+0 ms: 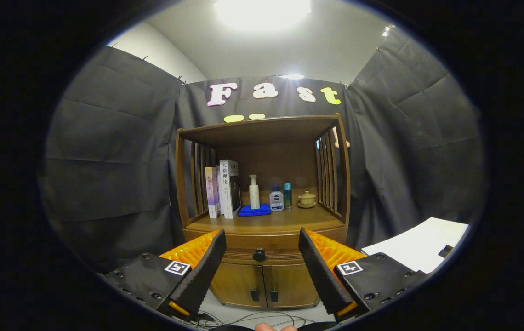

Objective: Pull open the drawer, take out the items inside it, and place them on the countertop above the cabinet.

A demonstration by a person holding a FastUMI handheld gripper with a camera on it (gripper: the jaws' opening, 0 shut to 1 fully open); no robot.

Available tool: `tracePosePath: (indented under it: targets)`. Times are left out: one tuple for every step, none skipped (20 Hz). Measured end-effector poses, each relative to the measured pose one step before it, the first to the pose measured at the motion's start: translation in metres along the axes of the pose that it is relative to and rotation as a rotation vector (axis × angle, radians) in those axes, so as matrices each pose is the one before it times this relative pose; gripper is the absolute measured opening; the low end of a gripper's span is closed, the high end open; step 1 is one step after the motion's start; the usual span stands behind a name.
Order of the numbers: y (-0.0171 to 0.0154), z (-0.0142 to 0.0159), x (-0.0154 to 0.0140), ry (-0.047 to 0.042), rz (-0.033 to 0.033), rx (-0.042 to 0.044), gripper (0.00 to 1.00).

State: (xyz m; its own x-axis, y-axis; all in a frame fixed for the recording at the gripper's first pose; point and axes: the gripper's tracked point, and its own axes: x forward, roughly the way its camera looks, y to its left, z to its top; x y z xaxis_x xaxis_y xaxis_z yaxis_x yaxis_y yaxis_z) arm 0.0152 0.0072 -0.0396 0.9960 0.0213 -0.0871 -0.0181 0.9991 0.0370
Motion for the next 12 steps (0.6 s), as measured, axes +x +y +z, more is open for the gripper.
tracePosePath:
  targets:
    - [0.00165, -0.00313, 0.00269, 0.0089, 0.00661, 0.00793, 1.0]
    - [0.00122, -0.00111, 0.00247, 0.00342, 0.00385, 0.00456, 1.0]
    - [-0.00129, -0.00148, 0.00432, 0.00237, -0.00352, -0.00085, 0.99]
    - [-0.00158, -0.00206, 0.00467, 0.00336, -0.00522, -0.0073, 1.0]
    - [-0.00136, -0.00534, 0.00681, 0.00931, -0.00723, -0.00769, 0.99]
    - [0.00071, -0.00481, 0.00796, 0.01405, -0.00151, -0.00107, 1.0]
    - [0.00225, -0.00376, 0.00653, 0.01041, 0.00458, 0.00392, 1.0]
    - [0.00143, -0.0017, 0.00681, 0.00501, 0.00484, 0.00875, 1.0]
    - [0.00095, -0.001, 0.00631, -0.00081, 0.0026, 0.00626, 1.0]
    - [0.00036, -0.00083, 0.00638, -0.00362, 0.00206, 0.00487, 1.0]
    - [0.00054, -0.00253, 0.0087, -0.00225, 0.00054, 0.00358, 1.0]
    - [0.00042, -0.00451, 0.00822, 0.00401, -0.0001, -0.00105, 1.0]
